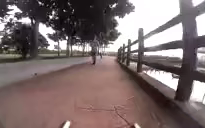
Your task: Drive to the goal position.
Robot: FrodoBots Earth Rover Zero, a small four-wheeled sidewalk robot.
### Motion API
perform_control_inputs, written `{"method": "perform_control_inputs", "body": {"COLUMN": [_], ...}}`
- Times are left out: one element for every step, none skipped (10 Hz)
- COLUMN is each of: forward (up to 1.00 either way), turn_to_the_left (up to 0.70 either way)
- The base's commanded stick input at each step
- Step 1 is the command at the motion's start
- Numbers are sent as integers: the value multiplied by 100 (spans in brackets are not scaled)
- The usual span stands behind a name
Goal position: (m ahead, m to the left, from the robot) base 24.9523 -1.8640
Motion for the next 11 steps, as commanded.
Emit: {"method": "perform_control_inputs", "body": {"forward": [100, 100, 100, 100, 100, 100, 100, 100, 100, 100, 100], "turn_to_the_left": [0, 0, 0, 0, 0, 0, 0, 0, 0, 0, 0]}}
